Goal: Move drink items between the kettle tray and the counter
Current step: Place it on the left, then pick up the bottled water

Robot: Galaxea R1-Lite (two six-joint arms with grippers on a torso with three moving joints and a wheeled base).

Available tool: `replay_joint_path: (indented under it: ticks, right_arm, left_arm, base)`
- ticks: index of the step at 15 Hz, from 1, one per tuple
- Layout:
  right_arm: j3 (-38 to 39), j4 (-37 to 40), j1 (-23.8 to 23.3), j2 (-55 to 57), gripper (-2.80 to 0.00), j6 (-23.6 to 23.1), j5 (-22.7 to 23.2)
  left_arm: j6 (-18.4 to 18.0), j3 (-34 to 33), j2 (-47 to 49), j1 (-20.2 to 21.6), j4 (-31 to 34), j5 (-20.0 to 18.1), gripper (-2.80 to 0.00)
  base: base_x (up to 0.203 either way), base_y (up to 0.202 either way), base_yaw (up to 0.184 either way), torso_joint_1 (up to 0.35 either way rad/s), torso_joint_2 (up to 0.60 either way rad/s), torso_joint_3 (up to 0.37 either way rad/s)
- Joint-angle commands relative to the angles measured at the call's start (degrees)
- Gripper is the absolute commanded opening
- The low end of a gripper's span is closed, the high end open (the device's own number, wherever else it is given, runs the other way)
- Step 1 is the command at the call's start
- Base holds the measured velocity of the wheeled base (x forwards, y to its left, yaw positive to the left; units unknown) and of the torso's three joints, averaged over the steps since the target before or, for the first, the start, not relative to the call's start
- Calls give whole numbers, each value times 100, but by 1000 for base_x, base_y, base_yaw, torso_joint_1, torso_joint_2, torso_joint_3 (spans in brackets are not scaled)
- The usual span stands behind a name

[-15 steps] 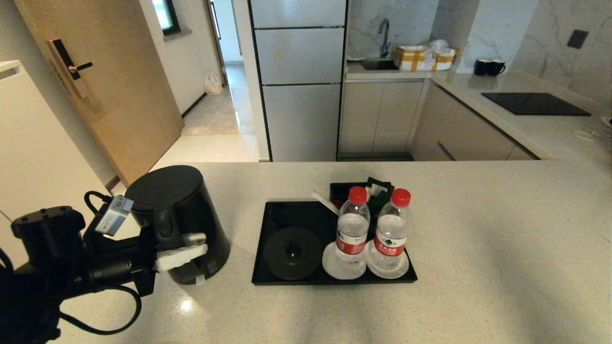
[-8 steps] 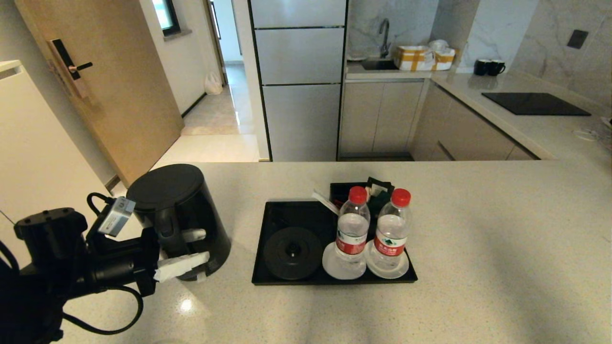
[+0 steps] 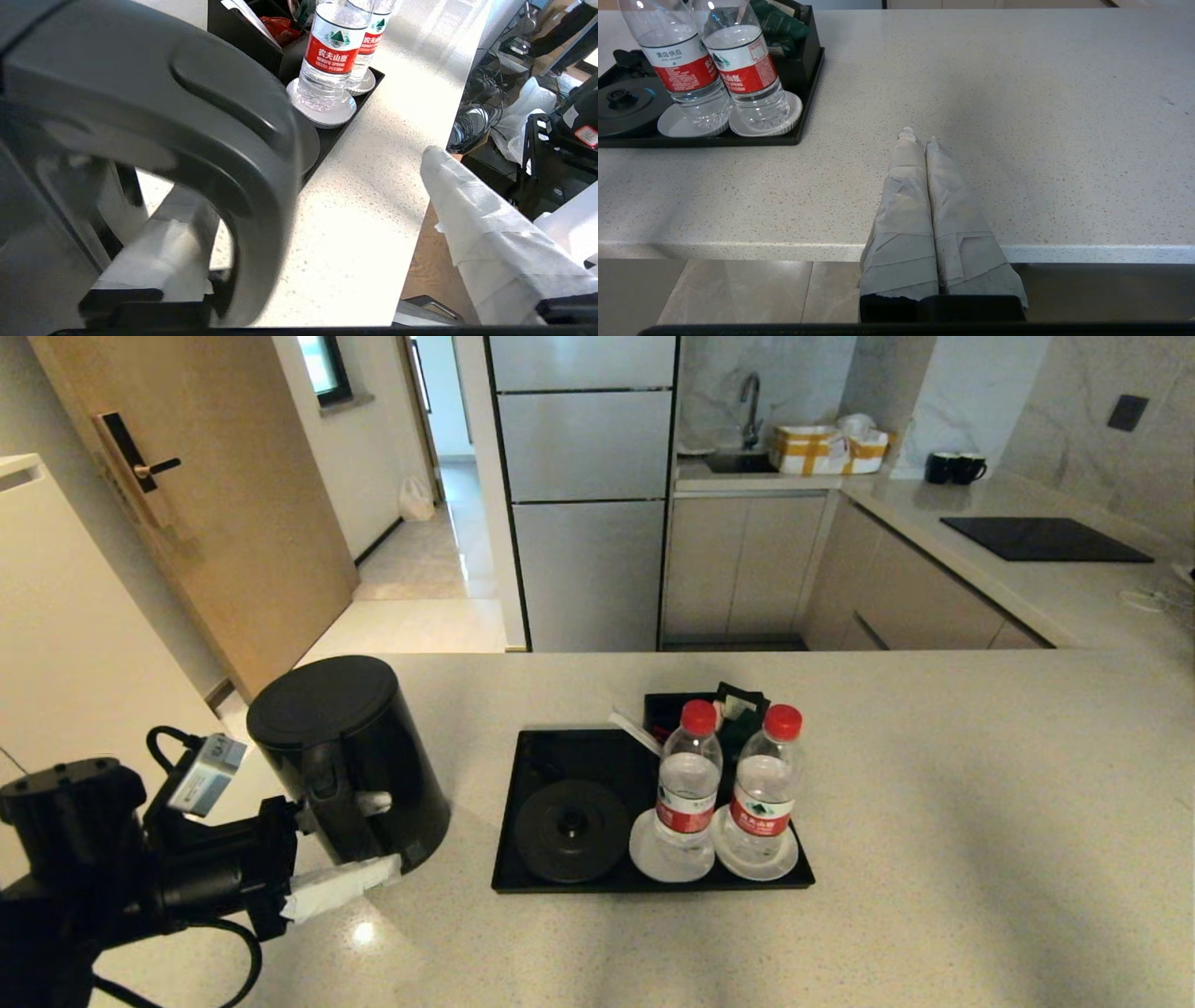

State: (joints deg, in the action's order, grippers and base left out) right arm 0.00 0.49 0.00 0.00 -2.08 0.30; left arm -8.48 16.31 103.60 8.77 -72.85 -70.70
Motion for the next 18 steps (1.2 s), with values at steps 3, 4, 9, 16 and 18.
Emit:
replay_joint_path:
  ticks: [3,4,9,16,18]
  right_arm:
    - [0,1,0,0,-280,-2,5]
    - [0,-5,0,0,-280,-2,5]
    - [0,-5,0,0,-280,-2,5]
    - [0,-5,0,0,-280,-2,5]
    - [0,-5,0,0,-280,-2,5]
  left_arm:
    - [-4,-298,-244,208,-31,-10,0]
    - [-4,-394,-227,348,-39,-6,0]
    - [-4,-664,-332,723,-45,-6,0]
    - [-19,-1308,-674,1332,-84,-12,0]
    - [-15,-1506,-971,1405,-44,-22,0]
  base:
    - [0,0,0,0,0,0]
    - [0,0,0,0,0,0]
    - [0,0,0,0,0,0]
    - [0,0,0,0,0,0]
    - [0,0,0,0,0,0]
